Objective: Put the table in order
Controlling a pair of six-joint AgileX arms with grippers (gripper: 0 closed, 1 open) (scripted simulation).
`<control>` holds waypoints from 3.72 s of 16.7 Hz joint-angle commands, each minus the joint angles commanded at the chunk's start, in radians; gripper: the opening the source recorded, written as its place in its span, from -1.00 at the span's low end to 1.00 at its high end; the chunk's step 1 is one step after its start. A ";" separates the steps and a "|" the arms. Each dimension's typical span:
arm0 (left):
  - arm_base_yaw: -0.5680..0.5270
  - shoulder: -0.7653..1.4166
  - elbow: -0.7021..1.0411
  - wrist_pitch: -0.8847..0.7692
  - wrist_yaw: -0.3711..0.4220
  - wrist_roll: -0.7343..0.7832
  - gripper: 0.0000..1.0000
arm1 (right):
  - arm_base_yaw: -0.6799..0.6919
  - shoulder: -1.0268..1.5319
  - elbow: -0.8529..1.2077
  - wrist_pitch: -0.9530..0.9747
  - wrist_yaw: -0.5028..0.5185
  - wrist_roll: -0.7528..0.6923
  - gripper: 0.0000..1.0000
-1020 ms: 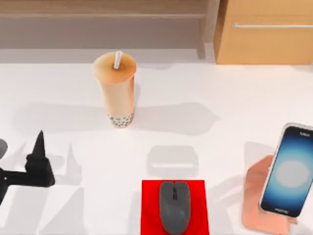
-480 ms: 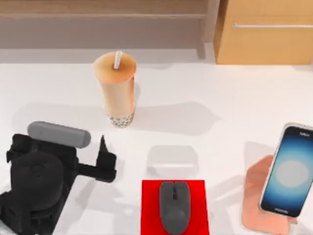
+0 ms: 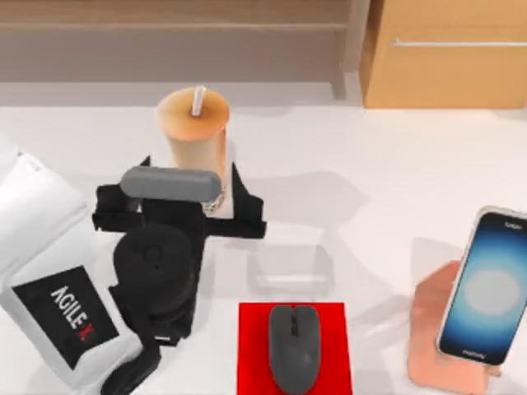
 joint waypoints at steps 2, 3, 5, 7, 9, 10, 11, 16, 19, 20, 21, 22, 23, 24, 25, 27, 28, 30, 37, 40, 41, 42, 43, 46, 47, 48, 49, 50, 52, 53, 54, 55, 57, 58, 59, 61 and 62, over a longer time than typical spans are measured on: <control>0.005 0.079 0.058 0.078 -0.023 0.004 1.00 | 0.000 0.000 0.000 0.000 0.000 0.000 1.00; 0.009 0.109 0.078 0.106 -0.031 0.006 1.00 | 0.000 0.000 0.000 0.000 0.000 0.000 1.00; 0.015 0.138 0.099 0.135 -0.041 0.008 1.00 | 0.000 0.000 0.000 0.000 0.000 0.000 1.00; 0.015 0.138 0.099 0.135 -0.041 0.008 1.00 | 0.000 0.000 0.000 0.000 0.000 0.000 1.00; 0.015 0.138 0.099 0.135 -0.041 0.008 1.00 | 0.000 0.000 0.000 0.000 0.000 0.000 1.00; 0.012 0.135 0.096 0.132 -0.039 0.008 1.00 | 0.000 0.000 0.000 0.000 0.000 0.000 1.00; 0.015 0.136 0.100 0.130 -0.037 0.007 1.00 | 0.000 0.000 0.000 0.000 0.000 0.000 1.00; 0.068 0.164 0.187 0.071 0.013 0.007 1.00 | 0.000 0.000 0.000 0.000 0.000 0.000 1.00; 0.075 0.168 0.199 0.063 0.020 0.007 1.00 | 0.000 0.000 0.000 0.000 0.000 0.000 1.00; 0.075 0.168 0.199 0.063 0.020 0.007 1.00 | 0.000 0.000 0.000 0.000 0.000 0.000 1.00; 0.075 0.168 0.199 0.063 0.020 0.007 0.85 | 0.000 0.000 0.000 0.000 0.000 0.000 1.00; 0.075 0.168 0.199 0.063 0.020 0.007 0.70 | 0.000 0.000 0.000 0.000 0.000 0.000 1.00; 0.075 0.168 0.199 0.063 0.020 0.007 0.55 | 0.000 0.000 0.000 0.000 0.000 0.000 1.00; 0.075 0.168 0.199 0.063 0.020 0.007 0.40 | 0.000 0.000 0.000 0.000 0.000 0.000 1.00; 0.075 0.168 0.199 0.063 0.020 0.007 0.25 | 0.000 0.000 0.000 0.000 0.000 0.000 1.00; 0.075 0.168 0.199 0.063 0.020 0.007 -0.06 | 0.000 0.000 0.000 0.000 0.000 0.000 1.00; 0.075 0.168 0.199 0.063 0.020 0.007 -0.21 | 0.000 0.000 0.000 0.000 0.000 0.000 1.00; 0.075 0.168 0.199 0.063 0.020 0.007 -0.51 | 0.000 0.000 0.000 0.000 0.000 0.000 1.00; 0.075 0.168 0.199 0.063 0.020 0.007 -1.00 | 0.000 0.000 0.000 0.000 0.000 0.000 1.00; 0.075 0.168 0.199 0.063 0.020 0.007 -1.00 | 0.000 0.000 0.000 0.000 0.000 0.000 1.00; 0.075 0.168 0.199 0.063 0.020 0.007 -1.00 | 0.000 0.000 0.000 0.000 0.000 0.000 1.00; 0.073 0.167 0.198 0.063 0.019 0.008 -1.00 | 0.000 0.000 0.000 0.000 0.000 0.000 1.00; 0.074 0.164 0.198 0.060 0.020 0.008 -1.00 | 0.000 0.000 0.000 0.000 0.000 0.000 1.00; 0.074 0.131 0.195 0.030 0.019 0.009 -1.00 | 0.000 0.000 0.000 0.000 0.000 0.000 1.00; 0.074 0.123 0.194 0.023 0.019 0.009 -1.00 | 0.000 0.000 0.000 0.000 0.000 0.000 1.00; 0.074 0.121 0.194 0.021 0.019 0.009 -1.00 | 0.000 0.000 0.000 0.000 0.000 0.000 1.00; 0.074 0.121 0.194 0.021 0.019 0.009 -1.00 | 0.000 0.000 0.000 0.000 0.000 0.000 1.00; 0.074 0.125 0.196 0.023 0.019 0.010 -1.00 | 0.000 0.000 0.000 0.000 0.000 0.000 1.00; 0.071 0.115 0.206 0.030 0.023 0.010 -1.00 | 0.000 0.000 0.000 0.000 0.000 0.000 1.00; 0.067 0.104 0.222 0.033 0.033 0.008 -1.00 | 0.000 0.000 0.000 0.000 0.000 0.000 1.00; 0.063 0.094 0.240 0.029 0.047 0.005 -1.00 | 0.000 0.000 0.000 0.000 0.000 0.000 1.00; 0.059 0.085 0.260 0.018 0.064 0.002 -1.00 | 0.000 0.000 0.000 0.000 0.000 0.000 1.00; 0.055 0.063 0.304 -0.017 0.104 -0.006 -1.00 | 0.000 0.000 0.000 0.000 0.000 0.000 1.00; 0.058 0.048 0.328 -0.040 0.126 -0.010 -1.00 | 0.000 0.000 0.000 0.000 0.000 0.000 1.00; 0.063 0.031 0.353 -0.066 0.148 -0.014 -1.00 | 0.000 0.000 0.000 0.000 0.000 0.000 1.00; 0.083 -0.007 0.405 -0.128 0.191 -0.023 -1.00 | 0.000 0.000 0.000 0.000 0.000 0.000 1.00; 0.098 -0.026 0.433 -0.164 0.212 -0.027 -1.00 | 0.000 0.000 0.000 0.000 0.000 0.000 1.00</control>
